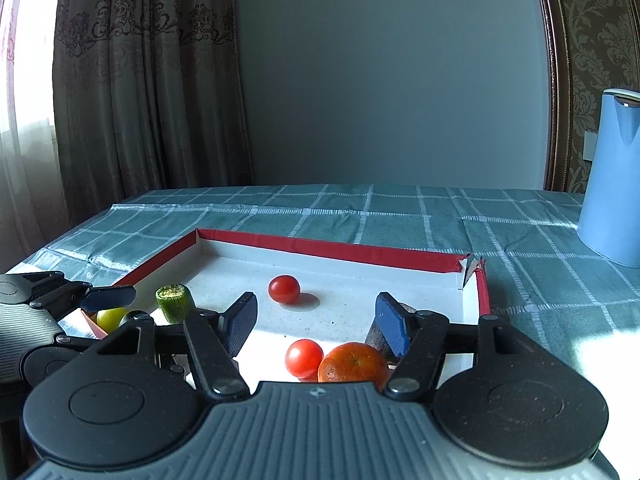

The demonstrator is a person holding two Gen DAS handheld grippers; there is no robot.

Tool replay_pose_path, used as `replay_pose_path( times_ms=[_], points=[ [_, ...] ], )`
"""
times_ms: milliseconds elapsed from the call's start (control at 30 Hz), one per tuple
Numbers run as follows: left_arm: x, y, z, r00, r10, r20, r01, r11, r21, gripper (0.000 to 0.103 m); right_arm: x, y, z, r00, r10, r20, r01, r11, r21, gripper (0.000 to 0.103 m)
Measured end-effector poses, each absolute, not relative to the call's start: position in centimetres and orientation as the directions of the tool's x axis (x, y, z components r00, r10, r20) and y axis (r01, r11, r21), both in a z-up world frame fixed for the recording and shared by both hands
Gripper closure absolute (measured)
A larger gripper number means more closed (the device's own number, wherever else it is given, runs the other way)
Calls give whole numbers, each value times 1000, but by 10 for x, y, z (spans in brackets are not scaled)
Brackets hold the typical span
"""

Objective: Organize fruits
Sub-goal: 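Release the cherry tomato in the tray with right gripper while left gripper releases the brown fruit there, then move the left gripper back over the brown fruits beside the tray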

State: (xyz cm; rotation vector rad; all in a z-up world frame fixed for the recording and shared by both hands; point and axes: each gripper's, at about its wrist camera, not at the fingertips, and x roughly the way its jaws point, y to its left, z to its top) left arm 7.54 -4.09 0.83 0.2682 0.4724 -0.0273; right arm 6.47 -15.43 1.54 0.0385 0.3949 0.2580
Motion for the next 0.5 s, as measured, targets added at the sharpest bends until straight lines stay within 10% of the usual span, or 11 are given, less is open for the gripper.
replay_pose_path(
  times_ms=[500],
  points=[
    [54,-37,10,908,52,-415,65,963,262,15,11,-187,10,925,229,-303,-189,969,157,25]
  ],
)
